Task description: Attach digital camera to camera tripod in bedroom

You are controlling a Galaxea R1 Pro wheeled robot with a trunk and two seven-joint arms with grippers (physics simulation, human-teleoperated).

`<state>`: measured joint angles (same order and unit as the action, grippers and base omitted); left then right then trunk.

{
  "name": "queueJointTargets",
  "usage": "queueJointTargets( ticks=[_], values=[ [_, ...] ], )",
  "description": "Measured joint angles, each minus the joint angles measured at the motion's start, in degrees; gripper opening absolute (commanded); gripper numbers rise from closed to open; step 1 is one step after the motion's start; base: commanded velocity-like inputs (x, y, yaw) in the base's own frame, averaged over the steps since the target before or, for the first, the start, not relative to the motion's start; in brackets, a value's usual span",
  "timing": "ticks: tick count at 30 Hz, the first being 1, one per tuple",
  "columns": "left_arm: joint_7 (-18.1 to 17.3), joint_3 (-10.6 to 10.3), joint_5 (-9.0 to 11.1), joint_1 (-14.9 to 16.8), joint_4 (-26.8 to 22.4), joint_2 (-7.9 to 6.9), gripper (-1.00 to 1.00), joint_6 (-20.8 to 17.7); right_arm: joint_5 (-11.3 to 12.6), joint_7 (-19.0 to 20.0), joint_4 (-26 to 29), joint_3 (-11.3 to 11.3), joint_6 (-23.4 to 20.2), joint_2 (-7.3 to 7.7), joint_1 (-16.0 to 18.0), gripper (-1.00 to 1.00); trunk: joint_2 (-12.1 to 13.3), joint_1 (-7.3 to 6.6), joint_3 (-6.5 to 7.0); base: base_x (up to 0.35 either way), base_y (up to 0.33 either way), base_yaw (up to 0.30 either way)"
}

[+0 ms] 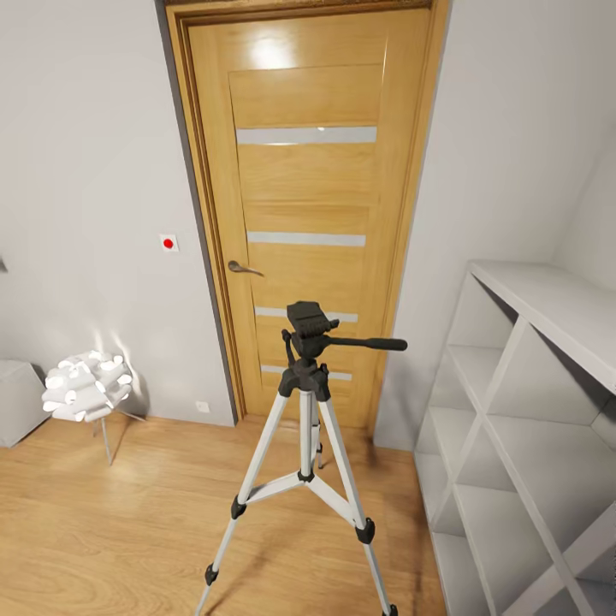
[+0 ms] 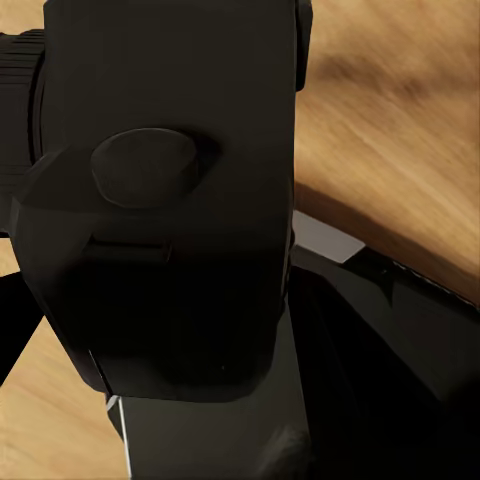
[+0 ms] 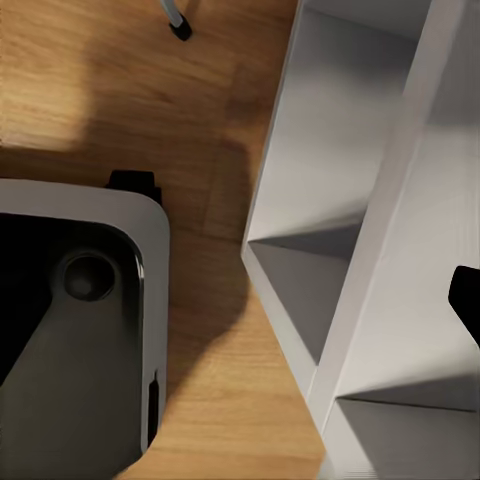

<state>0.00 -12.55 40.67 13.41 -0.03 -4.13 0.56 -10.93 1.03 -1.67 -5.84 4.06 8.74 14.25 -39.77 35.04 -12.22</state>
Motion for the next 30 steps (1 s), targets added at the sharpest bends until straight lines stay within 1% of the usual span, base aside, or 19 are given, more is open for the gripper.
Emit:
queueJointTargets(
  ticks=[13, 30],
  values=[
    [0.00, 0.01, -0.01, 0.00, -0.02, 0.00, -1.00, 0.00, 0.00, 0.02, 0.00, -0.02, -0.27, -0.10, 0.00, 1.00, 5.23, -2.86, 2.29, 0.000, 0.000, 0.000],
    [0.00, -0.04, -0.02, -0.01, 0.00, 0.00, -1.00, 0.00, 0.00, 0.00, 0.00, -0.07, -0.05, -0.06, 0.00, 1.00, 12.07, -6.60, 3.94, 0.000, 0.000, 0.000]
  ],
)
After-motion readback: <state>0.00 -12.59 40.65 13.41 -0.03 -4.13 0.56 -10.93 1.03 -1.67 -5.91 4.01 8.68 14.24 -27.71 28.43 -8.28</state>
